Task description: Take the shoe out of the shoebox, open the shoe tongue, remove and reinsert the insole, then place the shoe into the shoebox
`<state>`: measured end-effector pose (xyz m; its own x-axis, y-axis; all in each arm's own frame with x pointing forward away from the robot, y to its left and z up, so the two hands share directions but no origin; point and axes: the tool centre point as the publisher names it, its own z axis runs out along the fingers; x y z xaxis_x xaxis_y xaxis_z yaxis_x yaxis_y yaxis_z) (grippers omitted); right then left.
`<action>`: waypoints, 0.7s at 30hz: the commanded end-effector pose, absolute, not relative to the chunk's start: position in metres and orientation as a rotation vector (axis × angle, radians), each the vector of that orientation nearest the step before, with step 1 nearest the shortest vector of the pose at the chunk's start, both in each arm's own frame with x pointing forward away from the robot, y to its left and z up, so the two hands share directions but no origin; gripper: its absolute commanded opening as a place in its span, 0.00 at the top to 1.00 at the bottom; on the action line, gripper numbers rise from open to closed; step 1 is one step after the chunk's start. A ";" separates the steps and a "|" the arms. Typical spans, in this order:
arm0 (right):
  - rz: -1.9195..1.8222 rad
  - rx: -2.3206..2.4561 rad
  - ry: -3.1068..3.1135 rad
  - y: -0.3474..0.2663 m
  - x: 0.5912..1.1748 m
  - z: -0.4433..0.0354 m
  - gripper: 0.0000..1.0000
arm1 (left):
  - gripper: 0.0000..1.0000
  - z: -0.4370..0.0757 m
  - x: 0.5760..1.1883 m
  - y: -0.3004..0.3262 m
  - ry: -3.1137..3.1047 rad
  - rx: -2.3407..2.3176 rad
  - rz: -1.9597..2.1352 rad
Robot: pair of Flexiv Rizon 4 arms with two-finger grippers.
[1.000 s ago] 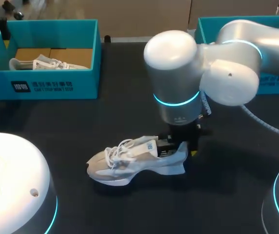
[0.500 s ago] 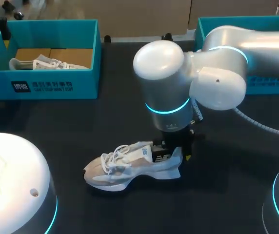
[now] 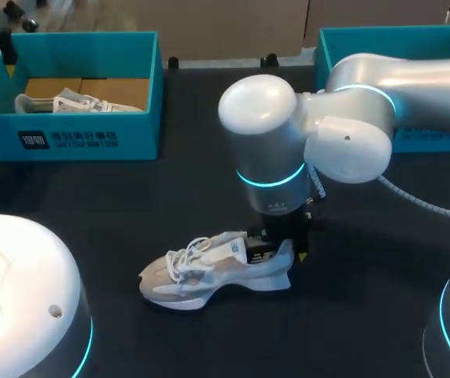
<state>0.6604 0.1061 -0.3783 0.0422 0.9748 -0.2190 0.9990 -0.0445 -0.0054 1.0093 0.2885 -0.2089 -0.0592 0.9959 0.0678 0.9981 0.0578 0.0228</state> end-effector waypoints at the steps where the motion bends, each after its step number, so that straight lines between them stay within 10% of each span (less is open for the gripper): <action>1: -0.242 2.161 2.068 0.106 0.662 -0.380 1.00 | 0.00 -0.209 1.008 0.289 -2.260 -2.132 -0.103; 14: -0.268 2.174 2.069 0.108 0.661 -0.390 0.99 | 0.00 -0.209 1.008 0.289 -2.260 -2.132 -0.103; 21: -0.269 2.180 2.081 0.109 0.660 -0.393 0.79 | 0.00 -0.209 1.008 0.289 -2.260 -2.132 -0.103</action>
<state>0.6596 0.1069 -0.3895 0.0432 0.9765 -0.2112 0.9981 -0.0514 -0.0336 1.0093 0.2885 -0.2089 -0.0592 0.9959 0.0678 0.9981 0.0578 0.0228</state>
